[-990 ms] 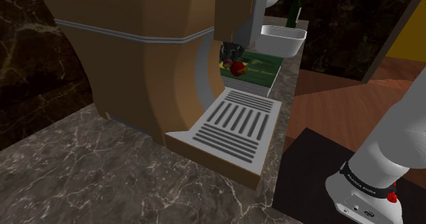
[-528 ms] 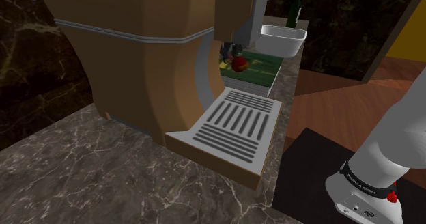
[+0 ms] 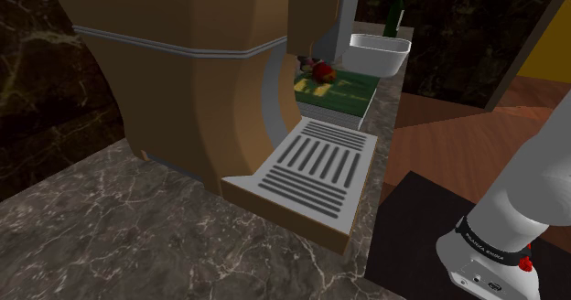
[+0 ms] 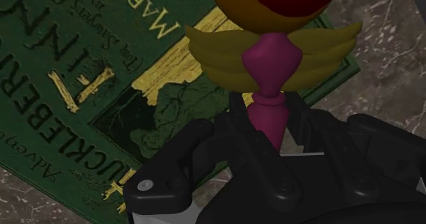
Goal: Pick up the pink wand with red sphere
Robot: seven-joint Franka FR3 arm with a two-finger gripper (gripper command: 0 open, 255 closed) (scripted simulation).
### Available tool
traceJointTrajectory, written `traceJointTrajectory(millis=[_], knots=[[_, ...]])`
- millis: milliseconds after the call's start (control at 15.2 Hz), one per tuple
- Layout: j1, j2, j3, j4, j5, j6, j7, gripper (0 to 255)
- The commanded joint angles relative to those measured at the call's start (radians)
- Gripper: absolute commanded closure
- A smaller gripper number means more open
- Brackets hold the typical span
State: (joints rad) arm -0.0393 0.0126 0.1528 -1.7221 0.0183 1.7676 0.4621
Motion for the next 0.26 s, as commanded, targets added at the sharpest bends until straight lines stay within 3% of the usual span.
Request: traceJointTrajectory(millis=[0,198], knots=[[0.0,0.002,0.0,0.03,0.0,-0.027,0.001,255],[0.0,0.004,0.0,0.047,-0.001,-0.043,0.001,255]])
